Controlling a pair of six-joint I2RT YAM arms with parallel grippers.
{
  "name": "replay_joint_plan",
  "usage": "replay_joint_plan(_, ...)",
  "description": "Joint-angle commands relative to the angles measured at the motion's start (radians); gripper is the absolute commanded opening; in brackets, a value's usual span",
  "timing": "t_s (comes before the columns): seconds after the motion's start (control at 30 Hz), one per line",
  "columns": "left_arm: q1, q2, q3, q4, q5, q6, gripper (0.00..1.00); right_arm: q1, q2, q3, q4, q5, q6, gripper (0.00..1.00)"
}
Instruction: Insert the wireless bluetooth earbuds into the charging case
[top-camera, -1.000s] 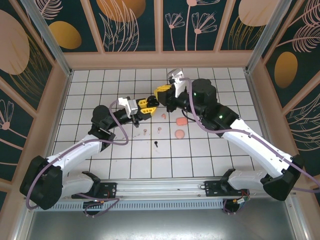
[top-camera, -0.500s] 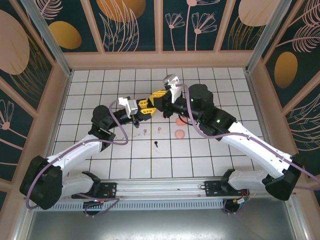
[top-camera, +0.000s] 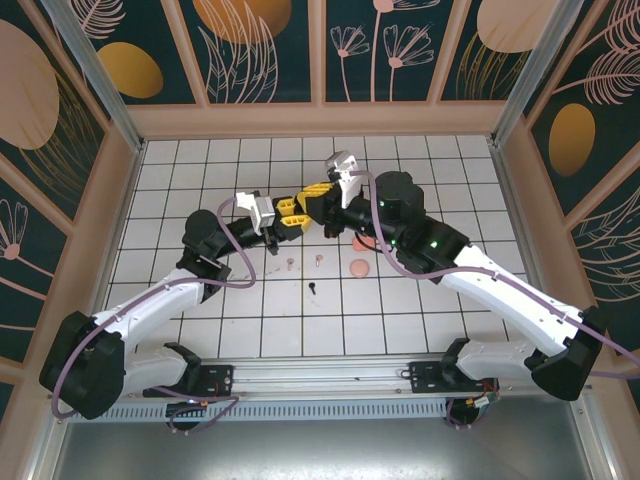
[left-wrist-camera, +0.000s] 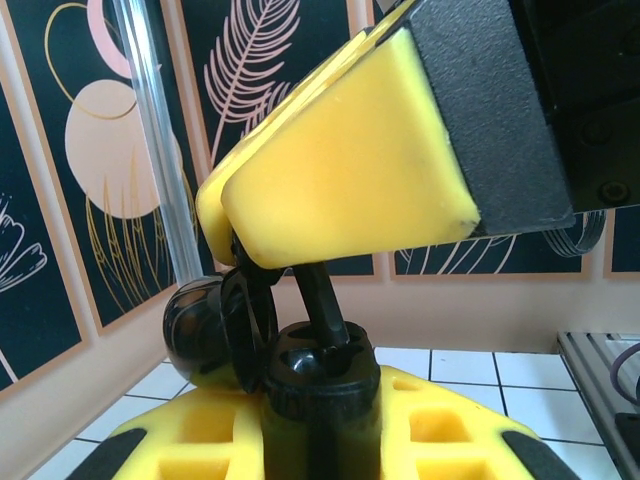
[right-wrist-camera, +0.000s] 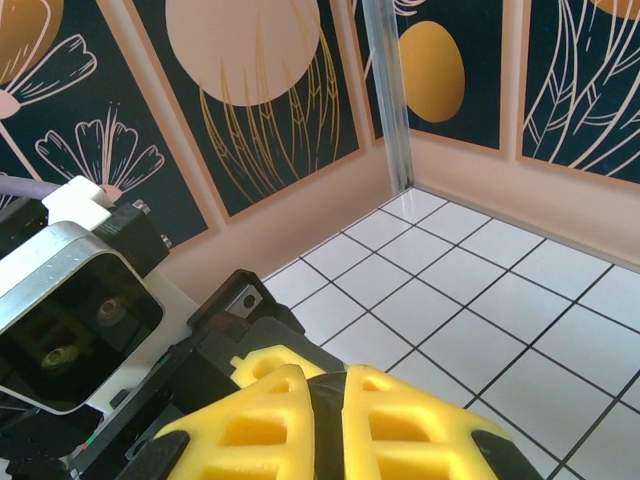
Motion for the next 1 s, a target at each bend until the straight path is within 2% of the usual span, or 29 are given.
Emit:
replay_joint_plan(0.0, -0.007, -0.015, 0.041, 0.064, 0.015, -0.025, 0.0, 0.021, -0.003, -0.03, 0.015, 0.026, 0.013, 0.11)
replay_joint_plan(0.53, -0.007, -0.037, 0.038, 0.092, 0.013, -0.052, 0.0, 0.044, -0.042, -0.093, 0.013, 0.137, 0.017, 0.1)
replay_joint_plan(0.97, -0.006, -0.035, 0.047, 0.08, 0.013, -0.052, 0.0, 0.055, -0.021, -0.088, -0.015, 0.077, 0.02, 0.09)
